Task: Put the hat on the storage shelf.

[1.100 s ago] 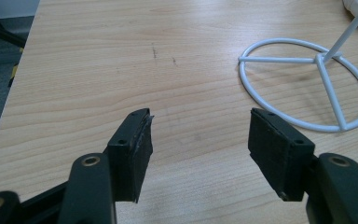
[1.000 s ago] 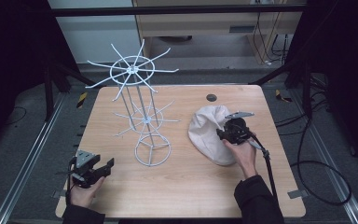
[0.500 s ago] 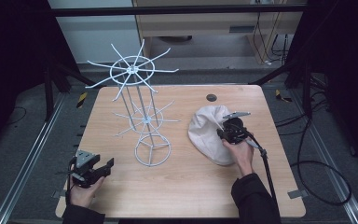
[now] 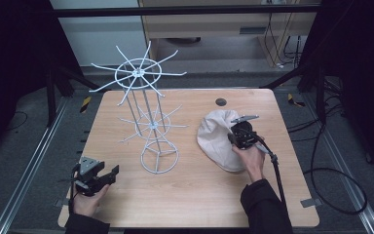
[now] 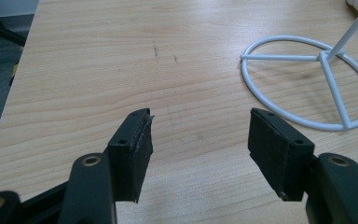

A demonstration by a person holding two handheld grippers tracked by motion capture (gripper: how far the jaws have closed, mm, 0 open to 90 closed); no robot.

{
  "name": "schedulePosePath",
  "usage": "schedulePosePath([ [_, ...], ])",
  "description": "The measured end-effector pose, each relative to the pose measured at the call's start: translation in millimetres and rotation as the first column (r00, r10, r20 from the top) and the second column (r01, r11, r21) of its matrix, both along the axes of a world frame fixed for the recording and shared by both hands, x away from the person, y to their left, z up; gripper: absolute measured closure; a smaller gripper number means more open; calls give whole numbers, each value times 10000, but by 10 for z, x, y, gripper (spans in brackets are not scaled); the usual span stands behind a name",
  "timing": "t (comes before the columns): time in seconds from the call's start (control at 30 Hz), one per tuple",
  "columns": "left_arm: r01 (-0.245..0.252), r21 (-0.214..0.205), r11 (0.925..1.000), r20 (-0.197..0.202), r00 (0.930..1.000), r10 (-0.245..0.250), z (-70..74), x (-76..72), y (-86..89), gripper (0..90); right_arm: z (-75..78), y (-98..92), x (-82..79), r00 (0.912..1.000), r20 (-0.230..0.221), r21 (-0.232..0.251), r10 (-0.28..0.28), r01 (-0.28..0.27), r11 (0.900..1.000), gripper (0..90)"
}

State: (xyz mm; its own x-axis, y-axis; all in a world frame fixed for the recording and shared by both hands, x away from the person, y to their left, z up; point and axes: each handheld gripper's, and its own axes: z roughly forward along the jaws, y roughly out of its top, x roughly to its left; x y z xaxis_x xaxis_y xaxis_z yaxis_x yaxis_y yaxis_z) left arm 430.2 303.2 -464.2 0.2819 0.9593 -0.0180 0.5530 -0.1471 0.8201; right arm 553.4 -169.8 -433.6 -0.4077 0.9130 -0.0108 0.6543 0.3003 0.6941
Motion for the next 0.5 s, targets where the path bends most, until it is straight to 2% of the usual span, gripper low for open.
schedulePosePath([
  [0.1, 1, 0, 10000, -5, 10000, -1, 1, 0, -1, 397, 92, 15, -17, 9998, 118, -26, 129, -129, 9999, 885],
  [0.27, -18, 15, 10000, -18, 10000, 18, 1, 2, -2, 397, 232, -21, -84, 9991, 353, 267, 232, -241, 9994, 886],
  [0.33, -25, 18, 10000, -35, 10000, 25, -1, 4, -5, 397, 344, -52, -149, 9973, 647, 552, 359, -395, 9977, 887],
  [0.4, -35, 21, 10000, -32, 10000, 35, -1, 4, -5, 397, 384, -62, -177, 9967, 741, 689, 341, -392, 9969, 886],
  [0.47, -51, 14, 10000, -49, 10000, 51, -1, 7, -5, 397, 500, -103, -264, 9923, 1177, 949, 394, -508, 9942, 887],
  [0.5, -51, 3, 10000, -40, 10000, 51, -2, 8, -5, 397, 500, -103, -264, 9923, 1177, 949, 394, -508, 9942, 887],
])
